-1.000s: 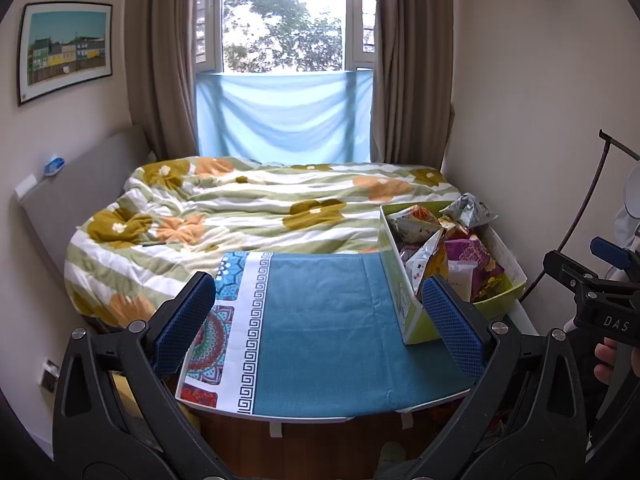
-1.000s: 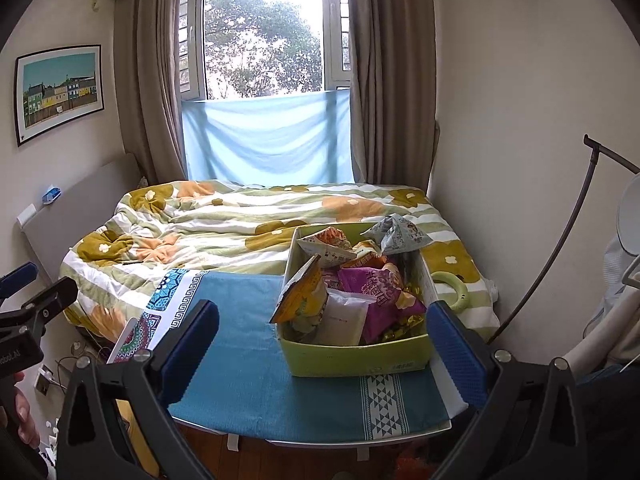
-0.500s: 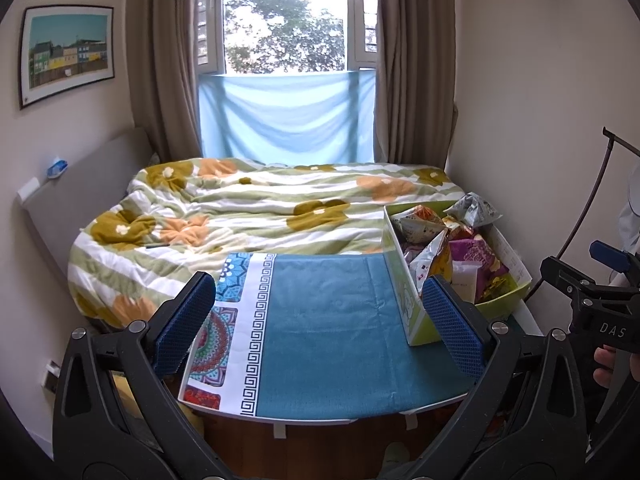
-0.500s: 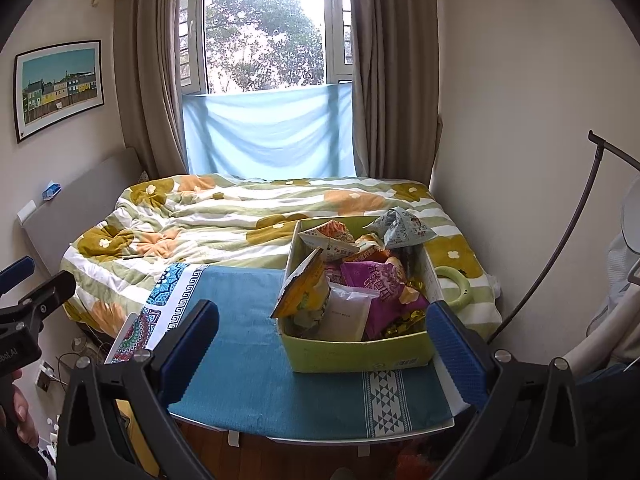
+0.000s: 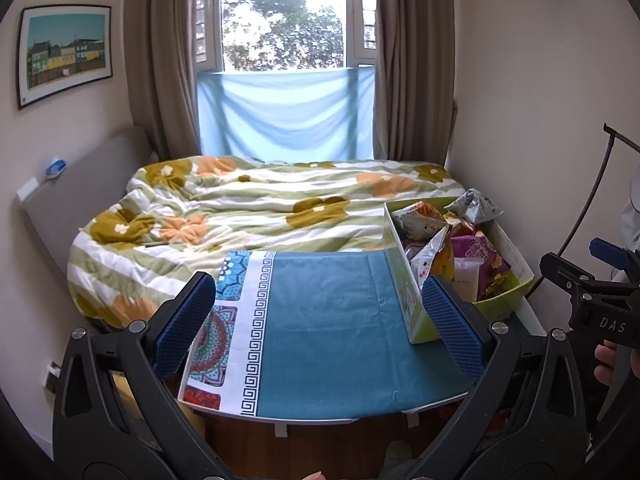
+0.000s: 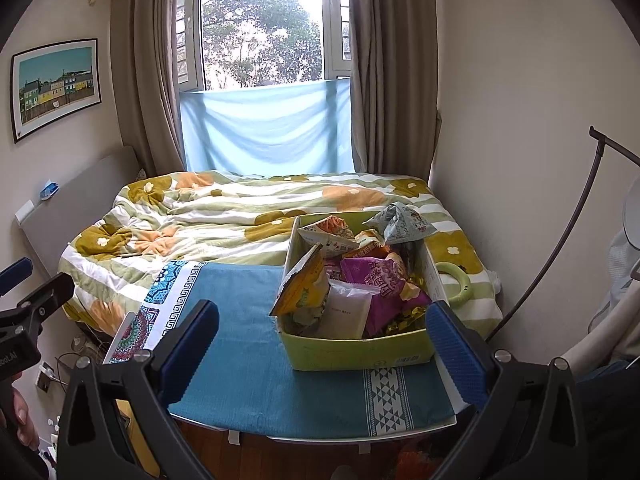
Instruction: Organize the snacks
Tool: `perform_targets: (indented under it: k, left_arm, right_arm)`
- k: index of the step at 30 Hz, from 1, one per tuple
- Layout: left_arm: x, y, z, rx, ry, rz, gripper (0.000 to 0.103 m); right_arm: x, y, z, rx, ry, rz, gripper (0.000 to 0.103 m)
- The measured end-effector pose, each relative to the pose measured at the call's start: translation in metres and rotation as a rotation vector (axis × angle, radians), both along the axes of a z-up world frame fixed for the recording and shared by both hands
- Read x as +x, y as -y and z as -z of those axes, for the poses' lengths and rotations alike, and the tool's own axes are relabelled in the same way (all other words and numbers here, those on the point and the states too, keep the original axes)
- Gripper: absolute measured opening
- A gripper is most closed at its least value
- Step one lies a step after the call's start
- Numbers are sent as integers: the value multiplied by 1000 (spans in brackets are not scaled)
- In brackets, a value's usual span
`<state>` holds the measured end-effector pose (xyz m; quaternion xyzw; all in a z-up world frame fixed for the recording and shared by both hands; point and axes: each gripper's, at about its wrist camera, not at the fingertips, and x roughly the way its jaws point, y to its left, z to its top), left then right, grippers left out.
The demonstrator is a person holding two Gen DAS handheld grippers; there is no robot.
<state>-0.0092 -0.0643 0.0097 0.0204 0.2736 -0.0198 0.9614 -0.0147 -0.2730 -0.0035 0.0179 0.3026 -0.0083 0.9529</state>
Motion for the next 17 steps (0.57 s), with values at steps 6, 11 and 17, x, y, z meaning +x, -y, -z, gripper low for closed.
perform_targets:
  k: [6,11,17]
  left_arm:
    - [0,-3,0,-5,8,-8,103]
    - [1,-4,-2,-8,19,-9,103]
    - [5,0,-1,-4,30,4,103]
  right_arm:
    - [2,2,1,2,-4,0,103]
    - [3,2,2,3,-5,1,103]
    - [4,3,2,2,-6,0,103]
